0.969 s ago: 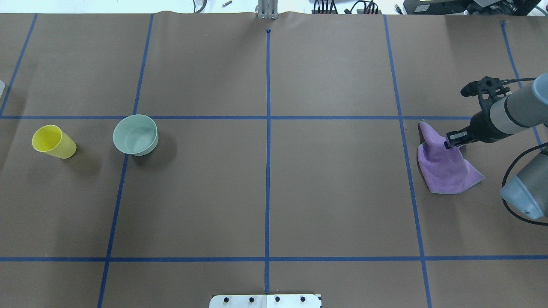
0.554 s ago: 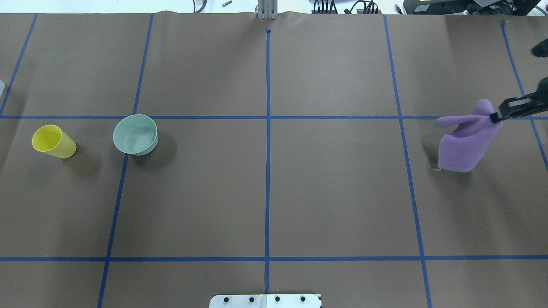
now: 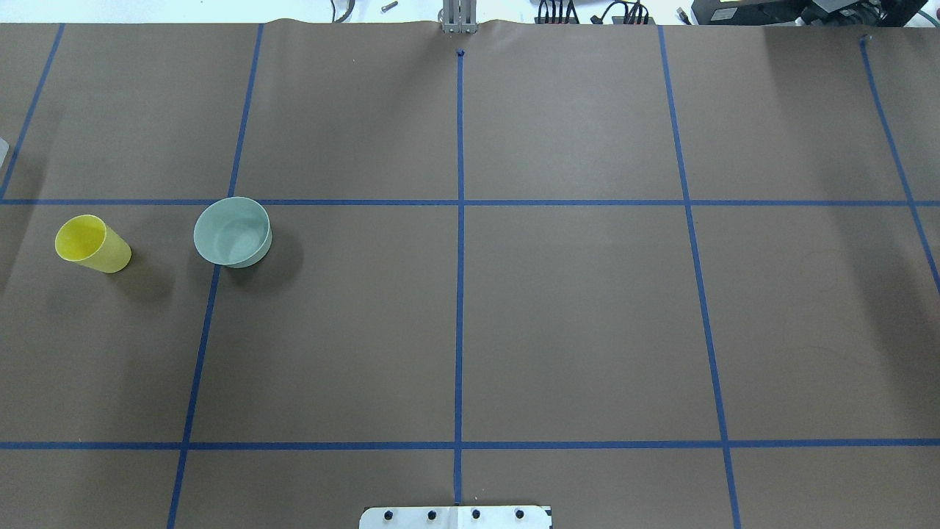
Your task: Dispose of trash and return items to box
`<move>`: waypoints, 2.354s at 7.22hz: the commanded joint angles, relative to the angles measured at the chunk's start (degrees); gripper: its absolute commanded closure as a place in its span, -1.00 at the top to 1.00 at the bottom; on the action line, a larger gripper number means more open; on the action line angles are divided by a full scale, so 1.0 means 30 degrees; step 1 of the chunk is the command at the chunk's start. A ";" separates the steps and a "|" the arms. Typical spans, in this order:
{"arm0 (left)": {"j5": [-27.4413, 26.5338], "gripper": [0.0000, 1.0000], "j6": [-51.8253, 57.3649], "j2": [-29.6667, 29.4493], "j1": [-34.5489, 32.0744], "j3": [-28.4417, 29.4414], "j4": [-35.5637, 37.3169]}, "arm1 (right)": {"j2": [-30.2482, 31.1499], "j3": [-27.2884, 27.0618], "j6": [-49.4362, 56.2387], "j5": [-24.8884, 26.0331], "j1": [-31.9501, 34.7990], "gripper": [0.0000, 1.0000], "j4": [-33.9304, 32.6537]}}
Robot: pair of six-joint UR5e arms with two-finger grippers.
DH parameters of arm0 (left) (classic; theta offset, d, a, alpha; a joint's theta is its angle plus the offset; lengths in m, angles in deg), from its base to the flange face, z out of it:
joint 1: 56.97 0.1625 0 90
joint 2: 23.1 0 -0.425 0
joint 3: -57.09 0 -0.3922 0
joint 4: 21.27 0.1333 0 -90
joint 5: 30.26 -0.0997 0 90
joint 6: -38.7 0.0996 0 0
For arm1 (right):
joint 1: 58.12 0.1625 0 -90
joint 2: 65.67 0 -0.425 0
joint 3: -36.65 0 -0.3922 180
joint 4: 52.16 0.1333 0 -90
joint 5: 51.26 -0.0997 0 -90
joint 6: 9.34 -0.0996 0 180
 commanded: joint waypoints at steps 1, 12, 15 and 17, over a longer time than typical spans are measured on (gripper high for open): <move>-0.0660 0.95 -0.0304 -0.0880 0.0438 0.1028 -0.0255 | 0.0629 0.3126 0.6142 0.1255 0.2553 -1.00 -0.0449; -0.3649 0.94 -0.5195 -0.3080 0.5593 0.4283 -0.1955 | 0.1988 0.5192 -0.2156 -0.1232 -0.0720 1.00 0.6886; -0.3591 0.51 -0.5225 -0.2845 0.5655 0.4897 -0.2160 | 0.1987 0.3145 -0.5875 -0.1850 -0.3033 1.00 0.6887; -0.3590 -0.89 -0.5954 -0.2903 0.5975 0.5074 -0.2219 | 0.1987 0.2498 -0.7048 -0.1850 -0.3825 1.00 0.6916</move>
